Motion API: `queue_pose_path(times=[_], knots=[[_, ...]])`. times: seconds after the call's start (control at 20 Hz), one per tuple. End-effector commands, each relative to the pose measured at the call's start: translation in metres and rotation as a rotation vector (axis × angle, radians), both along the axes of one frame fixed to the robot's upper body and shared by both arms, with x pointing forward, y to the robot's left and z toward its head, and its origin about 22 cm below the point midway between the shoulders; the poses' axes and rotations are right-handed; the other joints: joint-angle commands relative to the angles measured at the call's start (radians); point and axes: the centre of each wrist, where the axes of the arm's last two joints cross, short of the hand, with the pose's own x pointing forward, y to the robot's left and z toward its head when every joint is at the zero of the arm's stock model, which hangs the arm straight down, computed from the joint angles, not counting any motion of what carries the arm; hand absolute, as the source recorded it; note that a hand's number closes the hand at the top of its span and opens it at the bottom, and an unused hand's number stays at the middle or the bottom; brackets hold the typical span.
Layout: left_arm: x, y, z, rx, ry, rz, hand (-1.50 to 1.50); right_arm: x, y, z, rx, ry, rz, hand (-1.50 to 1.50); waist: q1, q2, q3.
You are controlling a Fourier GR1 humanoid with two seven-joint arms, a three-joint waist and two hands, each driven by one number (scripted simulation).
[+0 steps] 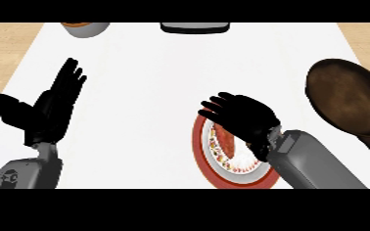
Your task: Pick the sweet potato from the plate and place it in the pan
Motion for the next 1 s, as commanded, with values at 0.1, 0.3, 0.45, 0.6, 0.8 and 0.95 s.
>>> queue_pose_path(times=[0.1,0.3,0.45,0.6,0.8,0.95], knots=[[-0.006,0.005,-0.005,-0.007,-0.007,0.005,0.0,-0.002,0.017,-0.02,-0.001,0.003,-0.013,-1.5,0.0,0.0,0.0],[0.01,-0.001,0.01,-0.004,-0.008,-0.005,0.0,0.016,-0.002,-0.053,-0.026,0.032,-0.012,-1.5,0.002,0.002,0.0],[0.002,-0.008,-0.001,0.012,-0.011,0.005,0.0,0.023,0.011,-0.047,-0.055,0.031,-0.011,-1.5,0.001,0.001,0.0],[0.024,-0.004,0.01,0.006,0.004,0.014,0.0,0.024,0.031,-0.037,-0.038,0.039,0.012,-1.5,-0.002,0.001,0.0],[-0.011,-0.014,0.006,0.003,-0.001,-0.002,0.0,0.033,0.029,-0.067,-0.01,0.051,-0.03,-1.5,0.006,0.0,0.0],[-0.001,0.001,-0.017,0.002,0.003,0.018,0.0,0.02,0.013,-0.076,0.017,0.073,-0.021,-1.5,-0.001,0.0,0.0]])
